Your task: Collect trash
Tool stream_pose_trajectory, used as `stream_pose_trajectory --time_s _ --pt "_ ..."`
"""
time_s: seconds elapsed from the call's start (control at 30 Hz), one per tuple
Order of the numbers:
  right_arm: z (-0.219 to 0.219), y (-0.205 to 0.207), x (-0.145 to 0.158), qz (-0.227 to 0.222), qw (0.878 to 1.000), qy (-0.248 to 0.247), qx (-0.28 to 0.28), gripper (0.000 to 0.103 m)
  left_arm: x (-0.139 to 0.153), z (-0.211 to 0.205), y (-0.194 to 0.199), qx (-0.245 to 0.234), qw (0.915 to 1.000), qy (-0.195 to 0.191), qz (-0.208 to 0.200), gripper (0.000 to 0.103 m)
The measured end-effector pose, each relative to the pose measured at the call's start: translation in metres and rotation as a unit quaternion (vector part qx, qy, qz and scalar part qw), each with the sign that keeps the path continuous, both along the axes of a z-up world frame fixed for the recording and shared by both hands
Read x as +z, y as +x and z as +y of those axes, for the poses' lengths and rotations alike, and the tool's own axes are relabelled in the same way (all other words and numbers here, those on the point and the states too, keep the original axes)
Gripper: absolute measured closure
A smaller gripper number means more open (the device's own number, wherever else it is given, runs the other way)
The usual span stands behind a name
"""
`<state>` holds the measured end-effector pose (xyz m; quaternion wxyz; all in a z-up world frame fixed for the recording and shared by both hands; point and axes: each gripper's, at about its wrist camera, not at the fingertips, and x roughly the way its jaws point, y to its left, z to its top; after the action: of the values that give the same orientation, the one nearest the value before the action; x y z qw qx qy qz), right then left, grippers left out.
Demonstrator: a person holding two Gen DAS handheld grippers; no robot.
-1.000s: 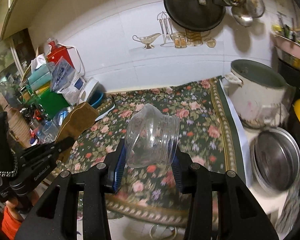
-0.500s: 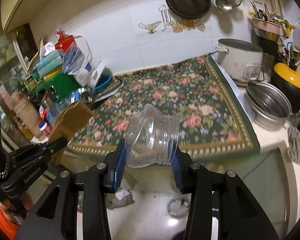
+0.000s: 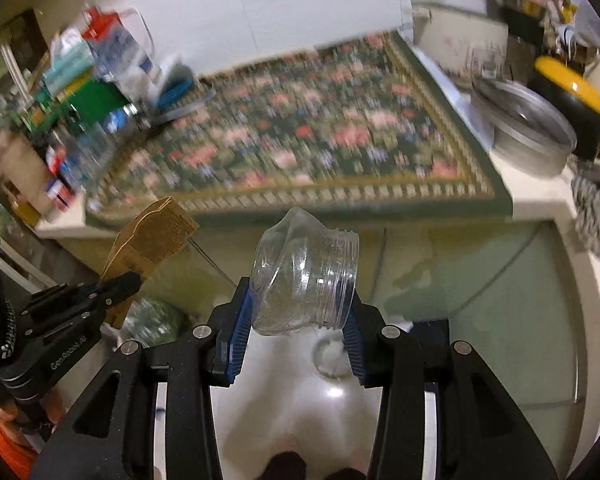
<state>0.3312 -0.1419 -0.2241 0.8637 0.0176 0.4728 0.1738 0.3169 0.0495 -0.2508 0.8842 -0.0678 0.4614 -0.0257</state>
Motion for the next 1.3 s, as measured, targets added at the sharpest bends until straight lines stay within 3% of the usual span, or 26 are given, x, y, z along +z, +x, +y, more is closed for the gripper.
stream_pose_trajectory --time_s 0.23,0.43,0.63,0.83,0.9,0.97,1.0,1.13,1.3 --pt "-0.023 0.014 -0.108 0.058 0.998 -0.034 0.007 0.065 -0.129 -0.031 0.009 0.015 0.9968 -0.012 0.078 0.095" --pt "-0.031 0.027 -0.201 0.105 0.993 -0.05 0.01 0.065 -0.25 -0.055 0.016 -0.003 0.9876 -0.026 0.154 0.095" --pt "-0.019 0.042 -0.263 0.131 0.99 -0.047 0.03 0.065 -0.325 -0.065 0.032 -0.018 0.9825 -0.02 0.184 0.094" --pt "-0.008 0.056 -0.289 0.125 0.99 -0.037 0.048 0.064 -0.347 -0.06 0.058 -0.02 0.985 -0.046 0.165 0.084" --pt "-0.007 0.059 -0.292 0.121 0.991 -0.039 0.047 0.062 -0.347 -0.057 0.063 -0.019 0.9879 -0.053 0.145 0.062" --pt "-0.007 0.062 -0.297 0.127 0.99 -0.046 0.044 0.047 -0.352 -0.057 0.066 -0.016 0.9895 -0.045 0.137 0.056" --pt "-0.009 0.063 -0.299 0.129 0.99 -0.047 0.04 0.041 -0.355 -0.057 0.067 -0.016 0.9892 -0.042 0.139 0.056" --pt "-0.017 0.064 -0.301 0.137 0.989 -0.051 0.031 0.041 -0.366 -0.057 0.066 -0.019 0.9847 -0.046 0.167 0.056" --pt "-0.031 0.064 -0.283 0.145 0.988 -0.045 0.018 0.041 -0.341 -0.064 0.055 -0.029 0.9842 -0.035 0.171 0.056"
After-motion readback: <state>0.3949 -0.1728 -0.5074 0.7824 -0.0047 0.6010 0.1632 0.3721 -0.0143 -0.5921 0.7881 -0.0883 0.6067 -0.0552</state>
